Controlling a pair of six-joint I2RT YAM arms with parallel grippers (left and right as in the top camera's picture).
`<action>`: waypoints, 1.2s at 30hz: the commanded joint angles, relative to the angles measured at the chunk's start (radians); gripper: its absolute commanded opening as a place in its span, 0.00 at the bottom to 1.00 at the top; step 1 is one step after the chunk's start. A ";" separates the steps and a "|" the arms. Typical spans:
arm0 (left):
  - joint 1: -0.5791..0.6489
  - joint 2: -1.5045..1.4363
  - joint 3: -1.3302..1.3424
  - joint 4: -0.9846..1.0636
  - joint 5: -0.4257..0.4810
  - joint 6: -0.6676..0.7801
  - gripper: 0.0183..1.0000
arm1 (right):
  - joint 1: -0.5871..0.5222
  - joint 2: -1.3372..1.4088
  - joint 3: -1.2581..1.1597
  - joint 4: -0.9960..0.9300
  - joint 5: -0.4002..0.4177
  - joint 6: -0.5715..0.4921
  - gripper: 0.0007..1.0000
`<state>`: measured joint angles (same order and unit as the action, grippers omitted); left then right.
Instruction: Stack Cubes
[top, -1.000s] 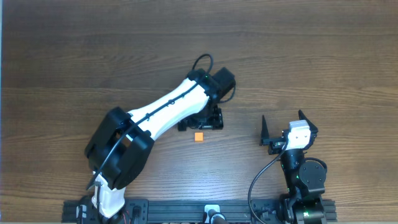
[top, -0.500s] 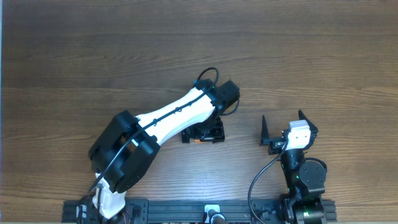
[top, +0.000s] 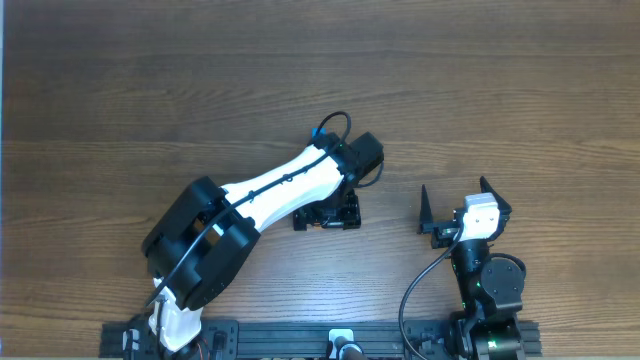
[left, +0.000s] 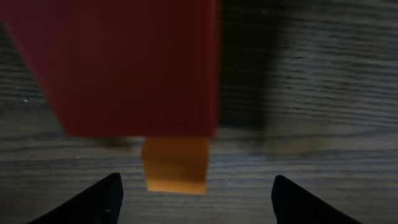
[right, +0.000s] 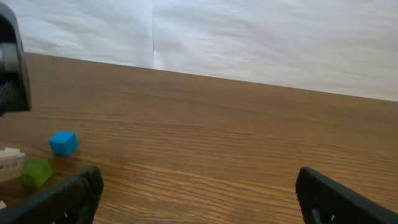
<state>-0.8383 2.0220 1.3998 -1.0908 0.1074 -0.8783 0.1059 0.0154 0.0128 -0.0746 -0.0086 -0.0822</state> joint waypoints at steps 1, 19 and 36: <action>0.008 -0.008 -0.026 0.011 -0.030 0.010 0.75 | 0.006 -0.010 -0.008 0.000 0.006 -0.002 0.99; 0.013 -0.008 -0.026 0.030 -0.091 0.064 0.66 | 0.006 -0.010 -0.008 0.000 0.006 -0.002 0.99; 0.014 -0.008 -0.026 0.056 -0.093 0.056 0.41 | 0.006 -0.010 -0.008 0.000 0.006 -0.002 0.99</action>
<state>-0.8307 2.0220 1.3819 -1.0348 0.0254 -0.8257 0.1059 0.0154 0.0128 -0.0746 -0.0086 -0.0826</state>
